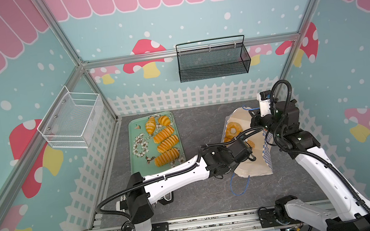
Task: Take the fake bread out of the paper bag
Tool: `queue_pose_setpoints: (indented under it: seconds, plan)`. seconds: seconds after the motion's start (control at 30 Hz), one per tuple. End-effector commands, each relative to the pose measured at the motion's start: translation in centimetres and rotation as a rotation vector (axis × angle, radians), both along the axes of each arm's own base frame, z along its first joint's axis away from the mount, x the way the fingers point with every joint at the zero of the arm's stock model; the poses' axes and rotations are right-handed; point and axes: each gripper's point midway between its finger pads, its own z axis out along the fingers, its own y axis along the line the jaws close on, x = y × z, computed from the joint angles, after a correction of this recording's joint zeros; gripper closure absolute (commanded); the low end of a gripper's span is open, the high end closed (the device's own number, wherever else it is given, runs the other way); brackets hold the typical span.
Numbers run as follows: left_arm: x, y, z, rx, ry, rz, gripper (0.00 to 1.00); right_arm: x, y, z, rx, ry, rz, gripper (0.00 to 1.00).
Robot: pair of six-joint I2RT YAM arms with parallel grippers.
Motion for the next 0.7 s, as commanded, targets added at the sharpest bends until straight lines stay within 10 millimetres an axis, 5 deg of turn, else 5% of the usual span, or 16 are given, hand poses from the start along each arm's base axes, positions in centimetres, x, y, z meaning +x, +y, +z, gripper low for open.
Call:
queue_pose_setpoints:
  seconds: [0.0,0.27,0.67]
  plan:
    - [0.1,-0.8,2.2,-0.056,-0.035,0.042,0.78,-0.2,0.0,1.6,0.026,-0.058,-0.011,1.0]
    - [-1.3,-2.8,0.6,-0.029,-0.011,0.018,0.74,0.2,0.1,1.1,0.065,-0.044,-0.025,1.0]
    - [-0.1,-2.3,-2.4,0.099,-0.064,0.053,0.69,-0.3,-0.1,1.4,0.055,-0.056,-0.049,1.0]
